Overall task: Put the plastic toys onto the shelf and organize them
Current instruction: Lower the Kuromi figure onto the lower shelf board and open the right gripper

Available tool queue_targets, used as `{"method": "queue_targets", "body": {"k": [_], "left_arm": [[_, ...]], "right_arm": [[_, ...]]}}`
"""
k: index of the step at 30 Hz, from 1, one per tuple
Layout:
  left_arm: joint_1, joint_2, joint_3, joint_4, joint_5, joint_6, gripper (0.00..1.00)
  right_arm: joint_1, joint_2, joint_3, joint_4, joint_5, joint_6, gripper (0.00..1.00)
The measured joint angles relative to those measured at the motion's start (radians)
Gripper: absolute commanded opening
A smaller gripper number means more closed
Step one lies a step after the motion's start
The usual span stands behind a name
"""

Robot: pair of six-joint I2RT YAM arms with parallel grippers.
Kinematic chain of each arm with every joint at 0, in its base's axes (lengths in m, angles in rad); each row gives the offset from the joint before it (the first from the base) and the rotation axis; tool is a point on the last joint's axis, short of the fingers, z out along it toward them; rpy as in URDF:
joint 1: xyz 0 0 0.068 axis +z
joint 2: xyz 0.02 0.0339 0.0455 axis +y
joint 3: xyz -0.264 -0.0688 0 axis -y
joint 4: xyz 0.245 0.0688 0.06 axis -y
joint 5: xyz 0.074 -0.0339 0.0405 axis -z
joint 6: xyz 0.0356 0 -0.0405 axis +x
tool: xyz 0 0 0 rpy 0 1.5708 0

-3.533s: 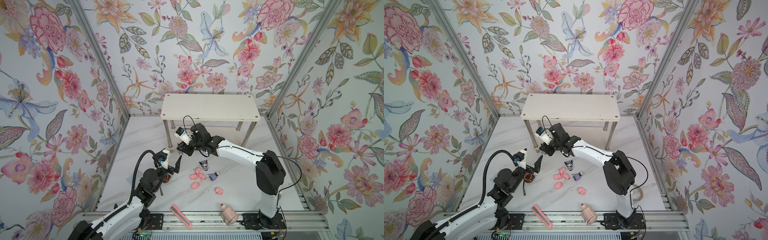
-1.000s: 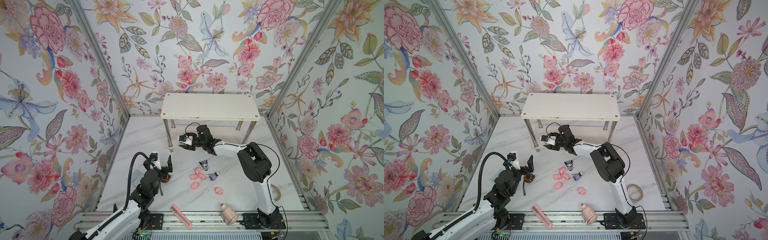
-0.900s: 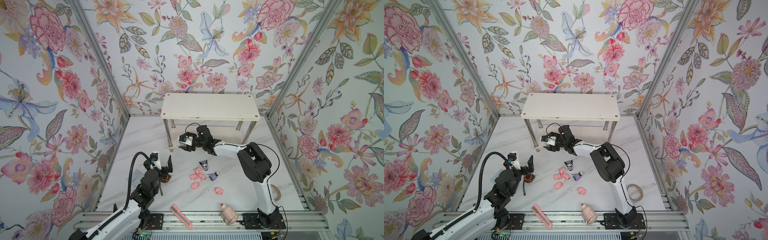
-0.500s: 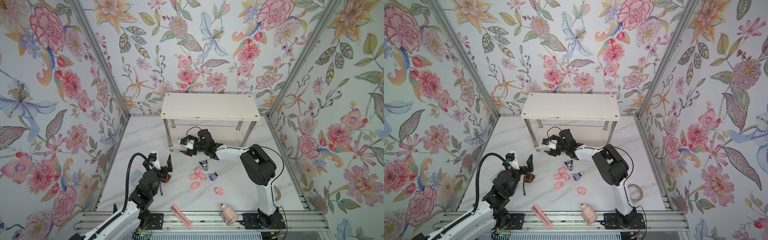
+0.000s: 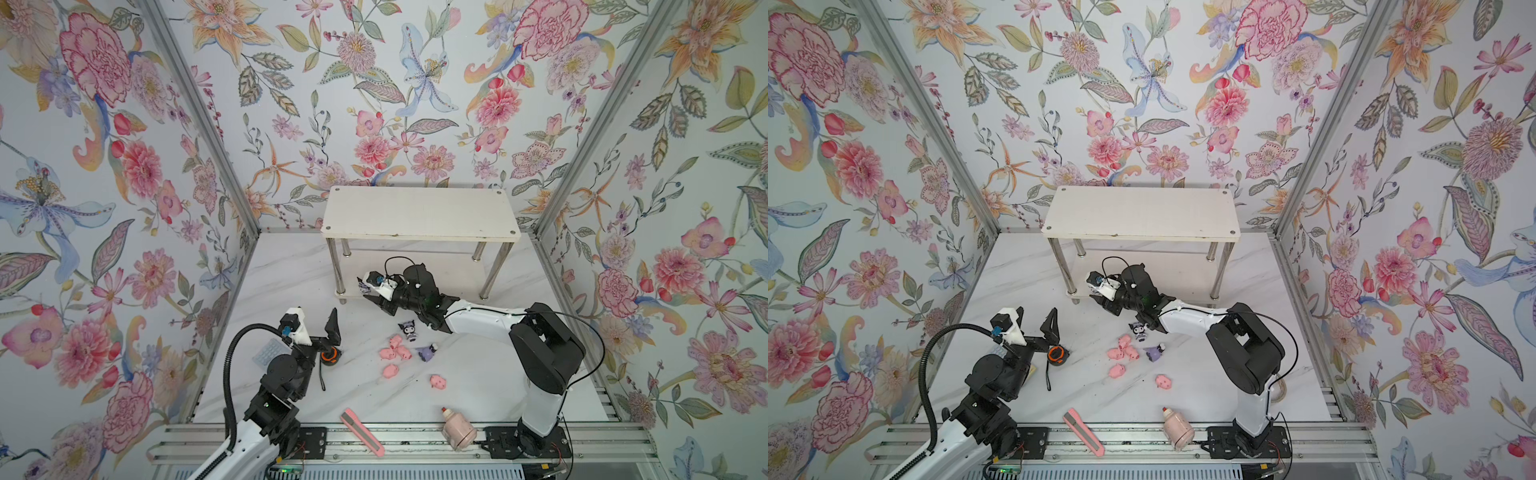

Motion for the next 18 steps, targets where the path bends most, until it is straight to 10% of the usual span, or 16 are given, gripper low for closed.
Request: {"method": "queue_targets", "body": {"k": [18], "left_arm": [[0.03, 0.107, -0.085, 0.102, -0.014, 0.023, 0.81]], "right_arm": [[0.049, 0.197, 0.137, -0.109, 0.045, 0.295, 0.0]]}}
